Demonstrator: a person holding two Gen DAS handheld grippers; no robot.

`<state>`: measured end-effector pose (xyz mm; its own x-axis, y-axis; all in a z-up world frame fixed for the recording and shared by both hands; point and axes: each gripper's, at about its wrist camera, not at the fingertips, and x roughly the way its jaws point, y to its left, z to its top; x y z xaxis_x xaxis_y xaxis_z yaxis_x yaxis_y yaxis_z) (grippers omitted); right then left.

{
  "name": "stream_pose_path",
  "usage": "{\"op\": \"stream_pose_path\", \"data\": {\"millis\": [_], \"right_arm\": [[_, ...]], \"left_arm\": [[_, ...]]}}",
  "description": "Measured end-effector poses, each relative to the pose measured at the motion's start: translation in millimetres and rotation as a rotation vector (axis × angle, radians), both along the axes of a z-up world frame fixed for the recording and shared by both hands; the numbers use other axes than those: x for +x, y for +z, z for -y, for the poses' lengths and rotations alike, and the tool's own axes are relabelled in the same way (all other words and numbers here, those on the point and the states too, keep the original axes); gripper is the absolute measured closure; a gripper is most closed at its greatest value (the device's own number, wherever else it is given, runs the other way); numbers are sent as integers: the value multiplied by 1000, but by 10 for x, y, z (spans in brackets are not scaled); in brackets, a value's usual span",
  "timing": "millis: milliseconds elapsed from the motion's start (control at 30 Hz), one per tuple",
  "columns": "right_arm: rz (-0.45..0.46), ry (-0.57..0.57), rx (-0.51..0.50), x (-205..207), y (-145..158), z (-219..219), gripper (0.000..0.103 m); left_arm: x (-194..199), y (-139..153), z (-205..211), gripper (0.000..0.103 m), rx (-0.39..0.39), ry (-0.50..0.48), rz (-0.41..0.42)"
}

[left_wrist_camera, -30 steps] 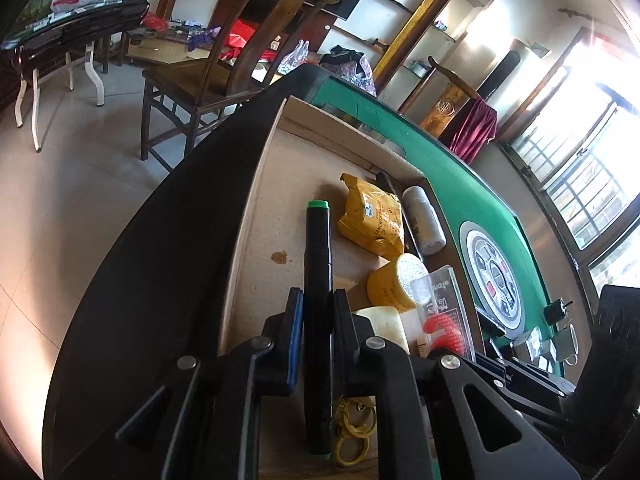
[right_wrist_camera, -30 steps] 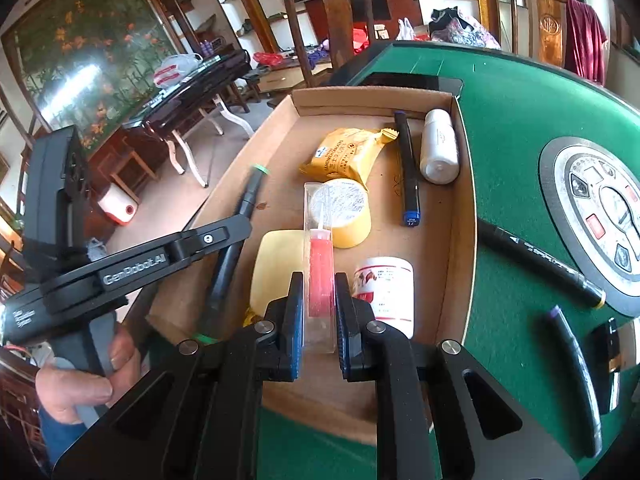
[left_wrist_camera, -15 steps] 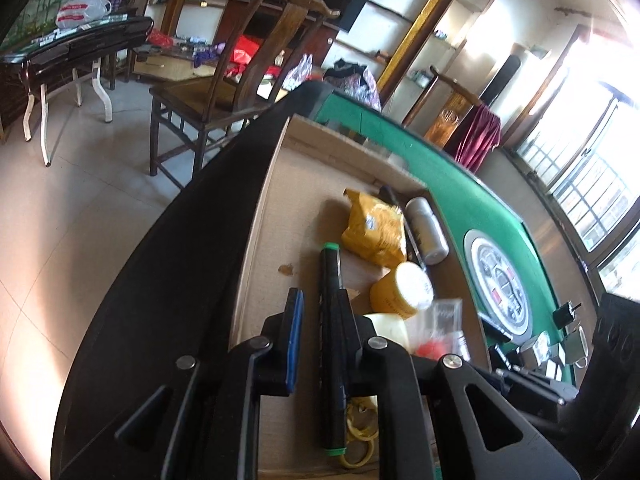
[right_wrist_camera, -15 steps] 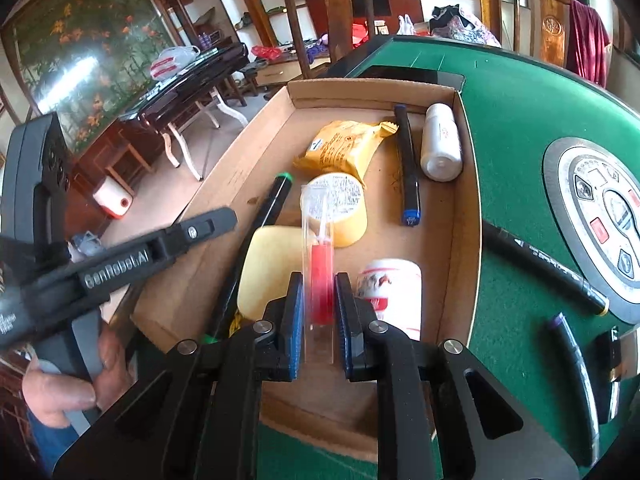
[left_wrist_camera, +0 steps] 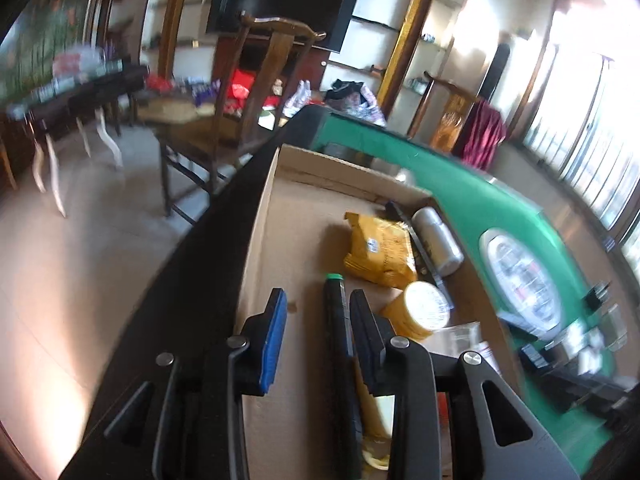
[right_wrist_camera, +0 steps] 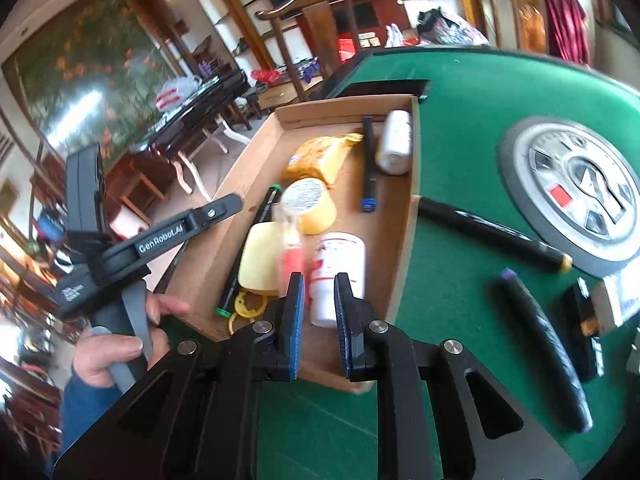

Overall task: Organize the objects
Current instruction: 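Release the clear tube and black marker into the tray, then grasp the gold-banded black marker with the right gripper while the left gripper approaches the purple-capped marker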

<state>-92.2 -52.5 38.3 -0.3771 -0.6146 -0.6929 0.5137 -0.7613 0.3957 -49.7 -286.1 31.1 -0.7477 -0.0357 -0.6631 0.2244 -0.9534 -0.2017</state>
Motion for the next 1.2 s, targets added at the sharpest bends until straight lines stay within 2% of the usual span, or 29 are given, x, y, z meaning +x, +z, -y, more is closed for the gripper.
{"op": "stream_pose_path", "data": {"millis": [100, 300, 533, 667, 800, 900, 1033, 1133, 1200], "right_arm": [[10, -29, -34, -20, 31, -277, 88], [-19, -83, -50, 41, 87, -875, 88], [-10, -127, -15, 120, -41, -1360, 88], [13, -152, 21, 61, -216, -1545, 88], [45, -171, 8, -54, -331, -1629, 88], [64, -147, -36, -121, -387, -1607, 88], [78, -168, 3, -197, -497, -1570, 88], [109, -131, -5, -151, -542, -1522, 84], [140, -56, -42, -94, -553, -1442, 84]], "left_arm": [[25, -68, -124, 71, -90, -31, 61], [284, -7, -147, 71, -144, -56, 49], [595, -21, -192, 71, -200, -103, 114], [842, 118, -216, 70, -156, -108, 80], [1071, 417, -326, 69, -27, -146, -20], [1066, 536, -559, 57, 44, -244, -41], [965, 489, -1006, 44, 84, -358, -10], [814, 355, -1287, 43, 135, -412, 48], [703, 263, -1476, 43, 163, -429, 96]]}}
